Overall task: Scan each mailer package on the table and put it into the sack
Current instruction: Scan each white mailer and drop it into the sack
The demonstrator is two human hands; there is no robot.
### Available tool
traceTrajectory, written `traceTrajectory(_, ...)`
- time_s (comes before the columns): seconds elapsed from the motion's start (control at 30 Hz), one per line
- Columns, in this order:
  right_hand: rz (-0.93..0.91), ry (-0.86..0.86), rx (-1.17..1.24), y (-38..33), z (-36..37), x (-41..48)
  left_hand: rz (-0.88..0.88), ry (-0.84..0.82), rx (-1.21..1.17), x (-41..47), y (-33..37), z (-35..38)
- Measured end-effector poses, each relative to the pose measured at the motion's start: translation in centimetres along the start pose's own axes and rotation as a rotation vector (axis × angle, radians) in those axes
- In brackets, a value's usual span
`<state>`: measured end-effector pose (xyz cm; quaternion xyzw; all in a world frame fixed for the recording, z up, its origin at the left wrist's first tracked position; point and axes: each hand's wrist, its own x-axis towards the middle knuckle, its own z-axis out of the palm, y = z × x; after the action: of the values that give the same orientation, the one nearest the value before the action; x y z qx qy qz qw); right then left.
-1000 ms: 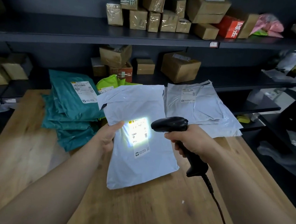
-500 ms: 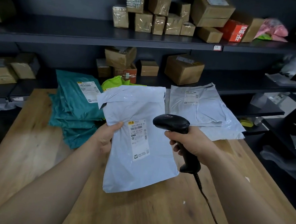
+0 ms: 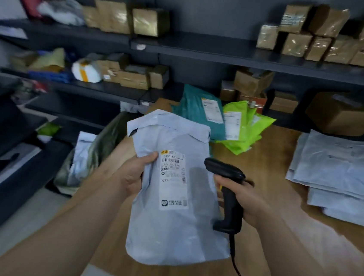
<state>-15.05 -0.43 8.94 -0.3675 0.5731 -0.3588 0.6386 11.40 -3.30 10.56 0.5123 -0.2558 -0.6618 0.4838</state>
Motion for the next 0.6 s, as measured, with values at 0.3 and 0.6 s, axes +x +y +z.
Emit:
traceTrajectory(0.3, -0.035, -0.239, -0.133, -1.7, 19.0, 1.6, 0.138, 0.275, -0.026, -6.5, 7.1, -17.8)
traceTrajectory(0.6, -0.072, -0.33, -0.17, -1.5, 43.4, 5.7, 0.04, 0.267, 0.301, -8.8, 14.2, -41.6)
